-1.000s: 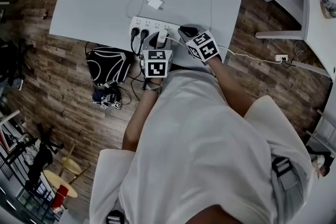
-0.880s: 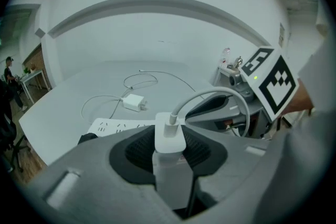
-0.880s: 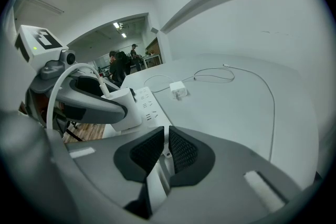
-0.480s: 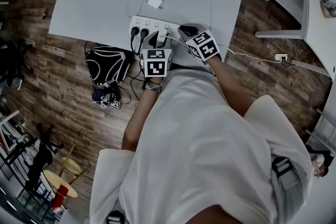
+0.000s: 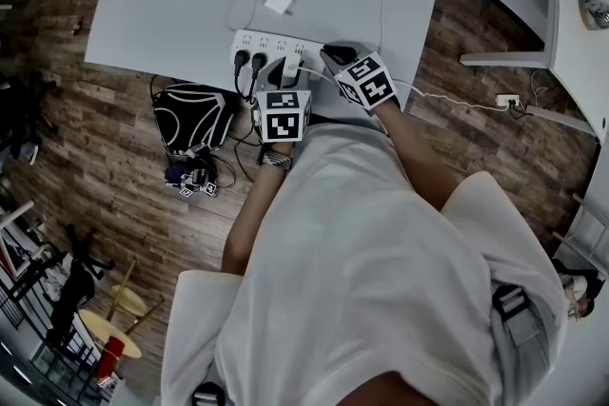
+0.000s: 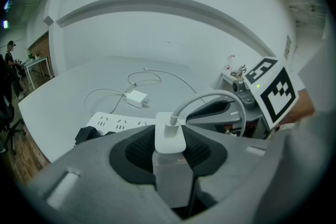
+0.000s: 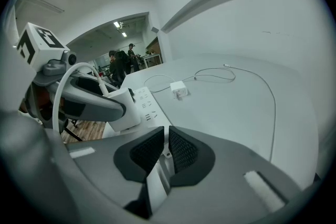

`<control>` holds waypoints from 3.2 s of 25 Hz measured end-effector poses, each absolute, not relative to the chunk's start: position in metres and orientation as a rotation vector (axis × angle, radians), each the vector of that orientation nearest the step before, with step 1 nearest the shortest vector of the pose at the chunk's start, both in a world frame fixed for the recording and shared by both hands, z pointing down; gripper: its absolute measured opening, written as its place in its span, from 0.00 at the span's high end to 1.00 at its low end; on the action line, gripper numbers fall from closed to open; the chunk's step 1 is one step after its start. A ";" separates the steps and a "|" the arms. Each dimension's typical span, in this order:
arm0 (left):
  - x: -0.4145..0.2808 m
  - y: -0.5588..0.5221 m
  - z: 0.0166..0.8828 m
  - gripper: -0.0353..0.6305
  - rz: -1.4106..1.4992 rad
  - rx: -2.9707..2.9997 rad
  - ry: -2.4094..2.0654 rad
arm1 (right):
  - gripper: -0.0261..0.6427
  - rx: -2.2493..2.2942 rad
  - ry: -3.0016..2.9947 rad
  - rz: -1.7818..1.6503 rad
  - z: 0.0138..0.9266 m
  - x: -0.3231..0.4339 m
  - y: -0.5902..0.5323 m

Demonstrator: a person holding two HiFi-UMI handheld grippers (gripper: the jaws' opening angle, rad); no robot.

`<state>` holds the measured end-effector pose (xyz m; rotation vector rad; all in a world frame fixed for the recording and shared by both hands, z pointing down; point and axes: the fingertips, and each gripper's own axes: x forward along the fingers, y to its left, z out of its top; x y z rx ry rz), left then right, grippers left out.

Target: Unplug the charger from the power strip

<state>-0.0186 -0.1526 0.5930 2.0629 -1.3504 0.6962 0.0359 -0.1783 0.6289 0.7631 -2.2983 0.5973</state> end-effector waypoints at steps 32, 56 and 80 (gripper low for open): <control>-0.016 -0.151 0.591 0.73 0.771 2.114 -1.370 | 0.92 0.770 -2.289 0.580 0.628 0.035 -0.178; -0.030 -0.167 0.582 0.73 0.957 2.214 -1.450 | 0.94 0.822 -2.292 0.665 0.623 0.039 -0.182; 0.006 -0.135 0.591 0.56 0.969 2.388 -1.260 | 0.95 0.839 -2.324 0.695 0.611 0.037 -0.180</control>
